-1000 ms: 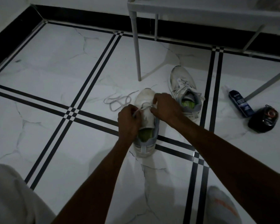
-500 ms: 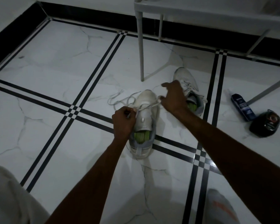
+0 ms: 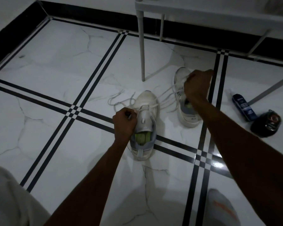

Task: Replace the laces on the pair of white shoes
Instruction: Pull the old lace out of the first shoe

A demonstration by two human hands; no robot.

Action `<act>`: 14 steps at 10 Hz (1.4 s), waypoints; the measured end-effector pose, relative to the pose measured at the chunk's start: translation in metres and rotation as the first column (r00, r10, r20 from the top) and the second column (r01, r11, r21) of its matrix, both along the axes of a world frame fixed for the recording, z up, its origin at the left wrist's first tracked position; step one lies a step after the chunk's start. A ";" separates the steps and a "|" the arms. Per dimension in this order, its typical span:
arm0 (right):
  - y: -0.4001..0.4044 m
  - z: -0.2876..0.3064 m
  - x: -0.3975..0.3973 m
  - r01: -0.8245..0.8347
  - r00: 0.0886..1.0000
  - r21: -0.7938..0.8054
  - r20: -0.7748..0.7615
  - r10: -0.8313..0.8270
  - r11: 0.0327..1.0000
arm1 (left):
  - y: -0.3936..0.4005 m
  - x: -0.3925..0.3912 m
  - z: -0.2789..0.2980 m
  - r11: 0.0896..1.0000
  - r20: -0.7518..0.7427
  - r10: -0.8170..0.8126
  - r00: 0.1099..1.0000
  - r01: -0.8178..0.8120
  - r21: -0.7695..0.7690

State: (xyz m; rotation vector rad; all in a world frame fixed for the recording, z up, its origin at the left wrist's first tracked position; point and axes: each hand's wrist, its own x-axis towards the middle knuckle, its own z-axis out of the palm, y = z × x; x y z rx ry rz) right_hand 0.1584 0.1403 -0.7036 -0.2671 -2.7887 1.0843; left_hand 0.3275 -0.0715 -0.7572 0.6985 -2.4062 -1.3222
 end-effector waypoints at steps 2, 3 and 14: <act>-0.081 -0.029 0.074 -0.657 0.745 0.069 0.206 0.634 0.751 | 0.002 -0.002 0.004 1.000 0.022 -0.011 1.000 0.011 -0.027; -0.094 -0.048 0.088 -0.700 0.713 0.231 0.176 0.678 0.676 | 0.003 0.000 0.003 0.998 0.017 -0.044 0.999 0.045 -0.054; -0.069 -0.039 0.066 -0.539 0.744 0.061 0.502 0.441 0.840 | 0.003 -0.005 0.004 0.986 0.083 -0.116 0.990 0.125 -0.109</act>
